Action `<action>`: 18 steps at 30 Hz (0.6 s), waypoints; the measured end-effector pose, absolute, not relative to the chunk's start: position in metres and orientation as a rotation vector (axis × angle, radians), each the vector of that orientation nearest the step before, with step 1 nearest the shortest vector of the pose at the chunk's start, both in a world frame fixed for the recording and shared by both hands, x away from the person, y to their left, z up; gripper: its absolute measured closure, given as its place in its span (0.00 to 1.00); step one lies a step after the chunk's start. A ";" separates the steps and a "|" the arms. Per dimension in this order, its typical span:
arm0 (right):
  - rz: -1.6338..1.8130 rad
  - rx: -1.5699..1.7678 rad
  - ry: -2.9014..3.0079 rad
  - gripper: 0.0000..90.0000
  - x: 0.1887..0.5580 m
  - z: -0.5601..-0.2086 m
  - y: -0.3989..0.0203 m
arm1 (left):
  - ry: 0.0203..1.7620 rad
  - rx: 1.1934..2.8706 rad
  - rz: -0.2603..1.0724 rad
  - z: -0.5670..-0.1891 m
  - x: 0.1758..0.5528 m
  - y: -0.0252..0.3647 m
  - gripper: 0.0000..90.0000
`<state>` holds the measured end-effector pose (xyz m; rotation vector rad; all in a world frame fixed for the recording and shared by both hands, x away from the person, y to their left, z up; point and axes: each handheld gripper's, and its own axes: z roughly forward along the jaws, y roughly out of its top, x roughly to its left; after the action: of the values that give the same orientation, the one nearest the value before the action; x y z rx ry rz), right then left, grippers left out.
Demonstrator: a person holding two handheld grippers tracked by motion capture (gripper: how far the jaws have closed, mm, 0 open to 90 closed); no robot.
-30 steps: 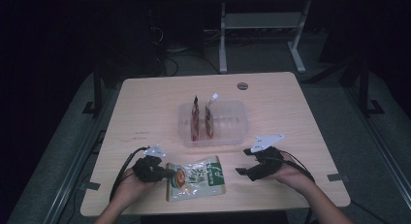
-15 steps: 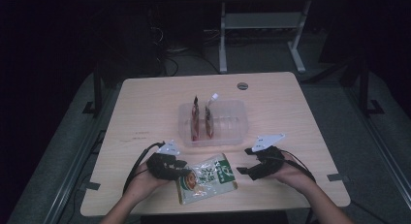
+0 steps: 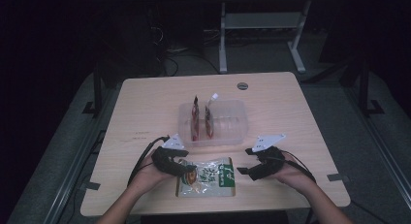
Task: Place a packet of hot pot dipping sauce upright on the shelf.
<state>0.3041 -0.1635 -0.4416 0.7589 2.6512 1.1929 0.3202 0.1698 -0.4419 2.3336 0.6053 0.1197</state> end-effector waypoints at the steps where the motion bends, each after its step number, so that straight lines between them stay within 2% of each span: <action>1: 1.194 0.757 2.651 0.26 0.304 -0.442 -0.163 | 0.591 2.353 0.114 -0.445 0.322 0.167 0.36; 5: 1.198 0.761 2.649 0.26 0.304 -0.442 -0.164 | 0.567 2.401 0.059 -0.453 0.321 0.164 0.33; 9: 1.195 0.767 2.647 0.26 0.304 -0.441 -0.165 | 0.562 2.410 0.003 -0.456 0.318 0.163 0.36; 18: 1.186 0.772 2.654 0.26 0.303 -0.441 -0.164 | 0.536 2.418 -0.020 -0.455 0.309 0.165 0.58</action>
<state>0.3032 -0.1641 -0.4411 0.7720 2.6543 1.1860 0.3095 0.1645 -0.4552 2.4178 0.5364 -0.0198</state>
